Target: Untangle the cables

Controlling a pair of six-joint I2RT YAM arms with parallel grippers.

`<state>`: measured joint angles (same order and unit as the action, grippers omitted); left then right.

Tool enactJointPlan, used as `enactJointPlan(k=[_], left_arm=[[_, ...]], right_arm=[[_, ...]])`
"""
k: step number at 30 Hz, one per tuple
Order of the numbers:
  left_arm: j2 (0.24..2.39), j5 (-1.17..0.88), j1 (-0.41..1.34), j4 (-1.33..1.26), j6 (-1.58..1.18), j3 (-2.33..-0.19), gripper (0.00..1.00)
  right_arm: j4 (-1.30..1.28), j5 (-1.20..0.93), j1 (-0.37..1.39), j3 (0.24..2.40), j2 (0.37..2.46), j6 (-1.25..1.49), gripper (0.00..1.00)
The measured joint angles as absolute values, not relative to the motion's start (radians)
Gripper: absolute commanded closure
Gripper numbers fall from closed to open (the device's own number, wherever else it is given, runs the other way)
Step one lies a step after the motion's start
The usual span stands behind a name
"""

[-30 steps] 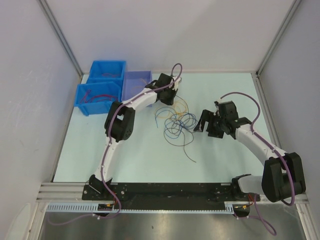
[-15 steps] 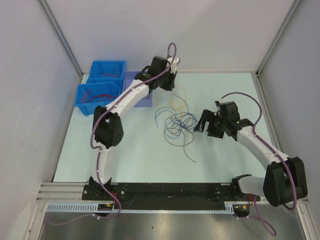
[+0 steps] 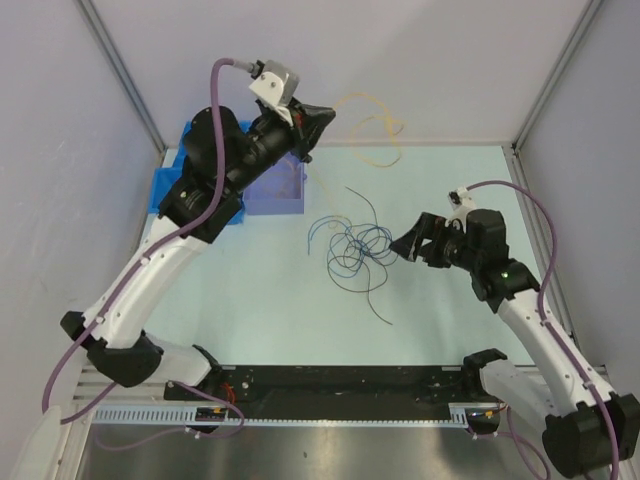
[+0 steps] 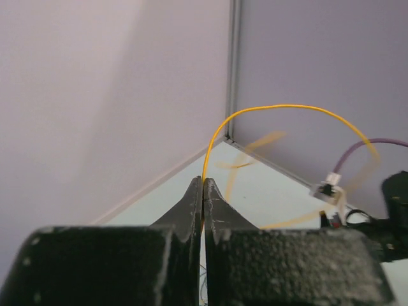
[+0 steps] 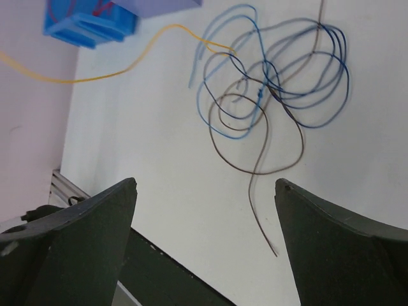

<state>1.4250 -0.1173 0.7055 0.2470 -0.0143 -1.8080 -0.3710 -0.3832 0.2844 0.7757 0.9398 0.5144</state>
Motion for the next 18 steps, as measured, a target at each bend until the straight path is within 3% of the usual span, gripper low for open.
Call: enactJointPlan(k=[10, 18], left_arm=[[1.546, -0.116, 0.691, 0.243, -0.055, -1.656, 1.00], [1.550, -0.154, 0.691, 0.228, -0.117, -1.674, 1.00]], right_arm=[[-0.224, -0.413, 0.315, 0.745, 0.808, 0.549, 0.15], [-0.081, -0.395, 0.410, 0.716, 0.899, 0.558, 0.23]])
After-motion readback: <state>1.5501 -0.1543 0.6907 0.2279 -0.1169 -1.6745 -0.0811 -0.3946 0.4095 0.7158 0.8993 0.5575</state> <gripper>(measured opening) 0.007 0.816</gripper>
